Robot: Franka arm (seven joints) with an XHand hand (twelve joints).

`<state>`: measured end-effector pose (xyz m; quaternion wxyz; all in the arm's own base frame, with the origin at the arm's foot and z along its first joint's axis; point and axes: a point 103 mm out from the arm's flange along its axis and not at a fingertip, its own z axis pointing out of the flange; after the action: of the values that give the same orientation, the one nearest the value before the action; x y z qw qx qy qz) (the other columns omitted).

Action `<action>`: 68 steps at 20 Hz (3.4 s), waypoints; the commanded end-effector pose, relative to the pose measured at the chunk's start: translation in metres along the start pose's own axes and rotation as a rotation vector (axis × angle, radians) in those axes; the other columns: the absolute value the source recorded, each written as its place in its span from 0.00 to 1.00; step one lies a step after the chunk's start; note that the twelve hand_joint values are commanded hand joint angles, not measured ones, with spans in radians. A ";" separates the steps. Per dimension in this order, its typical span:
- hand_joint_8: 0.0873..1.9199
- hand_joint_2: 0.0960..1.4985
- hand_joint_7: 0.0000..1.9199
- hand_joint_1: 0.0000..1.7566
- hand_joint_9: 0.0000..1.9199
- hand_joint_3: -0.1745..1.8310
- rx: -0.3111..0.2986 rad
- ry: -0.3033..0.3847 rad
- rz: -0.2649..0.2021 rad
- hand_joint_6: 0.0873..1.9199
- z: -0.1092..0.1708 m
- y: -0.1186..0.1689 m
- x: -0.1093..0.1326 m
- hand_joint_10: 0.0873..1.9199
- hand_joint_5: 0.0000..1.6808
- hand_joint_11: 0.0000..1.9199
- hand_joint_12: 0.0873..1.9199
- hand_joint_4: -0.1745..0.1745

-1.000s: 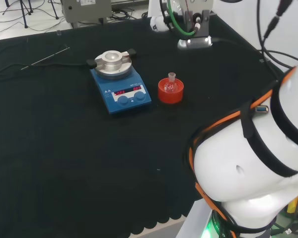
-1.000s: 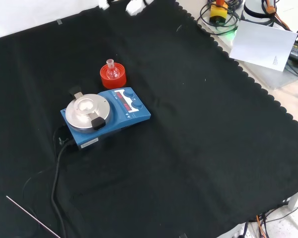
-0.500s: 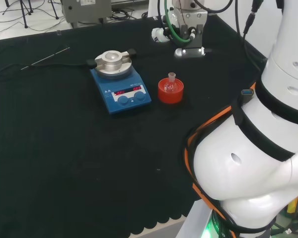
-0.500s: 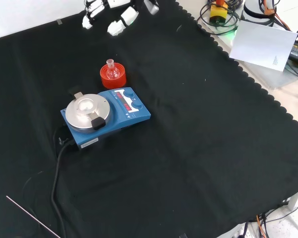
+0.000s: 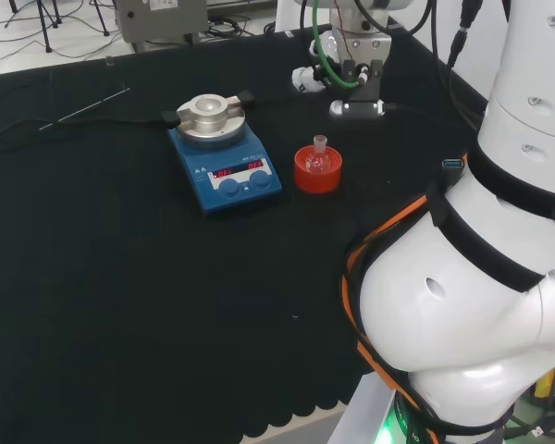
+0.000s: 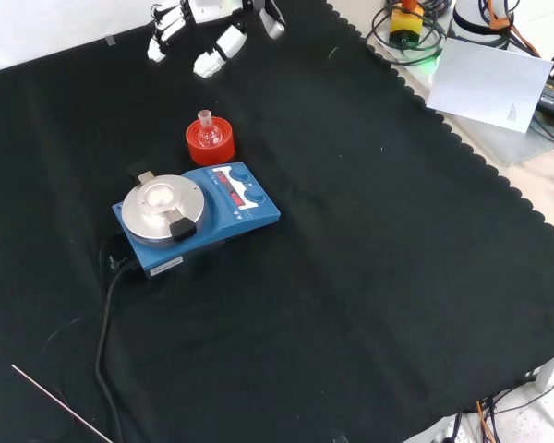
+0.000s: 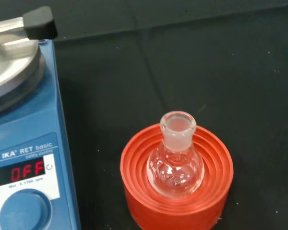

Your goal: Pick up the round-bottom flask.

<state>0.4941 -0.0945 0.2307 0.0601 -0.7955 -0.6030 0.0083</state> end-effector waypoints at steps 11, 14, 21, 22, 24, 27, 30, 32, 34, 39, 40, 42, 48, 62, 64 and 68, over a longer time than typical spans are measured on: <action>0.31 0.54 0.17 0.43 0.24 0.26 0.037 -0.004 0.039 0.05 0.048 0.004 -0.024 0.32 0.38 0.01 0.69 0.29; 0.31 0.49 0.17 0.44 0.25 0.32 0.052 0.001 0.043 0.07 0.058 0.007 -0.026 0.32 0.38 0.02 0.69 0.29; 0.31 0.46 0.18 0.44 0.25 0.37 0.082 0.005 0.040 0.12 0.080 0.010 -0.029 0.32 0.38 0.02 0.69 0.30; 0.31 0.46 0.18 0.44 0.25 0.37 0.088 0.005 0.039 0.14 0.083 0.010 -0.029 0.32 0.37 0.02 0.69 0.30; 0.32 0.45 0.18 0.44 0.25 0.38 0.094 0.004 0.037 0.16 0.088 0.011 -0.029 0.32 0.36 0.02 0.69 0.30; 0.32 0.45 0.18 0.44 0.25 0.38 0.103 0.002 0.037 0.17 0.094 0.012 -0.029 0.32 0.36 0.02 0.69 0.30; 0.32 0.45 0.18 0.44 0.25 0.38 0.109 -0.001 0.037 0.17 0.098 0.013 -0.030 0.32 0.35 0.02 0.69 0.30; 0.32 0.45 0.18 0.44 0.25 0.38 0.111 -0.005 0.038 0.18 0.101 0.014 -0.031 0.32 0.35 0.02 0.69 0.30; 0.32 0.45 0.18 0.44 0.25 0.38 0.113 -0.005 0.039 0.18 0.104 0.015 -0.033 0.32 0.35 0.02 0.69 0.30; 0.32 0.45 0.18 0.44 0.25 0.38 0.109 0.009 0.039 0.19 0.109 0.014 -0.035 0.32 0.35 0.02 0.69 0.30; 0.32 0.45 0.18 0.44 0.25 0.38 0.108 0.011 0.040 0.19 0.110 0.014 -0.035 0.32 0.35 0.02 0.69 0.30; 0.32 0.45 0.18 0.44 0.25 0.38 0.108 0.017 0.040 0.19 0.112 0.014 -0.035 0.32 0.35 0.02 0.69 0.30; 0.32 0.45 0.18 0.44 0.26 0.38 0.084 0.082 0.025 0.19 0.119 0.014 -0.036 0.32 0.35 0.02 0.69 0.30; 0.32 0.44 0.21 0.45 0.27 0.38 0.060 0.112 -0.009 0.25 0.130 0.014 -0.041 0.32 0.39 0.05 0.69 0.31; 0.32 0.44 0.21 0.45 0.28 0.38 0.061 0.116 -0.012 0.26 0.132 0.013 -0.042 0.32 0.39 0.05 0.69 0.32; 0.32 0.44 0.22 0.46 0.28 0.38 0.052 0.141 -0.008 0.27 0.135 0.012 -0.042 0.32 0.41 0.05 0.69 0.32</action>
<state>0.4844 -0.1266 0.0960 0.1200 -0.7892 -0.6019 -0.0228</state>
